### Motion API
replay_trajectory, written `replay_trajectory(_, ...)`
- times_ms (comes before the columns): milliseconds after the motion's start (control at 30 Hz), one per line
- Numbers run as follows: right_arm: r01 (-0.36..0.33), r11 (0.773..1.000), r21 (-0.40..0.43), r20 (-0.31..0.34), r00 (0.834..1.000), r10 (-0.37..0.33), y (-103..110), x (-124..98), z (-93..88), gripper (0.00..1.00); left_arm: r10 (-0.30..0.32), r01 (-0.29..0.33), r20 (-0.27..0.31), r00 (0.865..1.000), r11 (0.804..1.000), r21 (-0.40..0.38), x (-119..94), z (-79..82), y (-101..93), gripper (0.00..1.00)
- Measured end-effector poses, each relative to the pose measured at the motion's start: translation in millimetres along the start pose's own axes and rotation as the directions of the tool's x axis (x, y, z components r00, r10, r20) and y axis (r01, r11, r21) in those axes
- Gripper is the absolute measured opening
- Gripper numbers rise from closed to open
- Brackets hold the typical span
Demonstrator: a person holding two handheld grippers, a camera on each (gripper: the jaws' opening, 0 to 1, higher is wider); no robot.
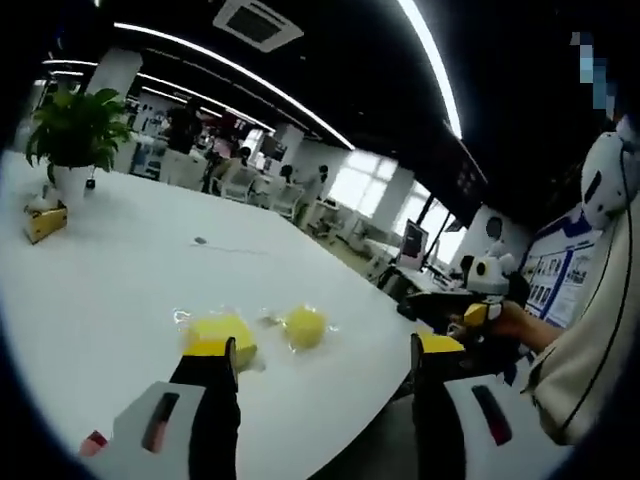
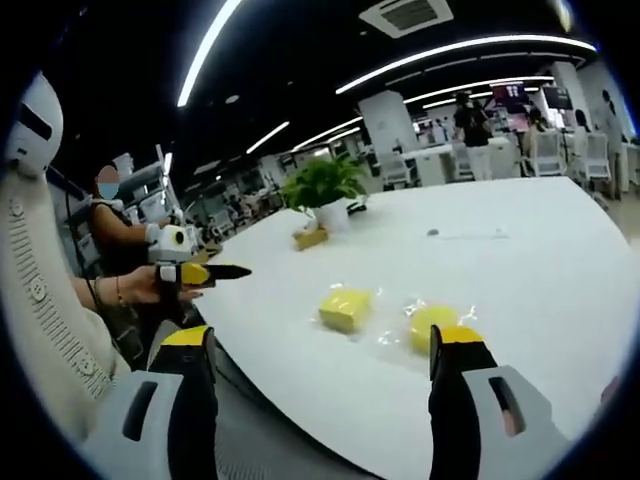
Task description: Compare the silicone blocks by pressing each to a similar depth, holding the contact briefly, and releasing to observe deformation and rebound differences across the visible hardness samples.
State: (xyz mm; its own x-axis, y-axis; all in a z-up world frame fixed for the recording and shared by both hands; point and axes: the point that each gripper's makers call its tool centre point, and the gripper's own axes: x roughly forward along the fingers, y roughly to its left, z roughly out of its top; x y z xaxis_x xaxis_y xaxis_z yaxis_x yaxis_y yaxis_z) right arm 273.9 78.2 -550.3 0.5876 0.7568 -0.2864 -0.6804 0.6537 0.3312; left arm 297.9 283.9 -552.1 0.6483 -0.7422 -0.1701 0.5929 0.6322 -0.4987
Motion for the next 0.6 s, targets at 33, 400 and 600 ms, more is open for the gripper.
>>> replay_trajectory(33,0.003,1.0,0.003,0.002,1.0,-0.003,-1,0,0.0,0.82,0.003,-0.003,-0.001,1.0,1.0,-0.014,4,0.9,2.6,0.68)
replay_trajectory(400,0.032,0.998,0.048,0.01,0.999,-0.033,-13,-3,-5.7,0.8,0.019,-0.023,-0.031,0.999,0.99,-0.137,60,4.1,17.4,0.64)
replay_trajectory(600,0.041,0.997,0.061,0.007,0.999,-0.042,-18,-4,-9.8,0.8,0.0,-0.008,-0.042,0.999,0.983,-0.183,88,4.1,15.2,0.61)
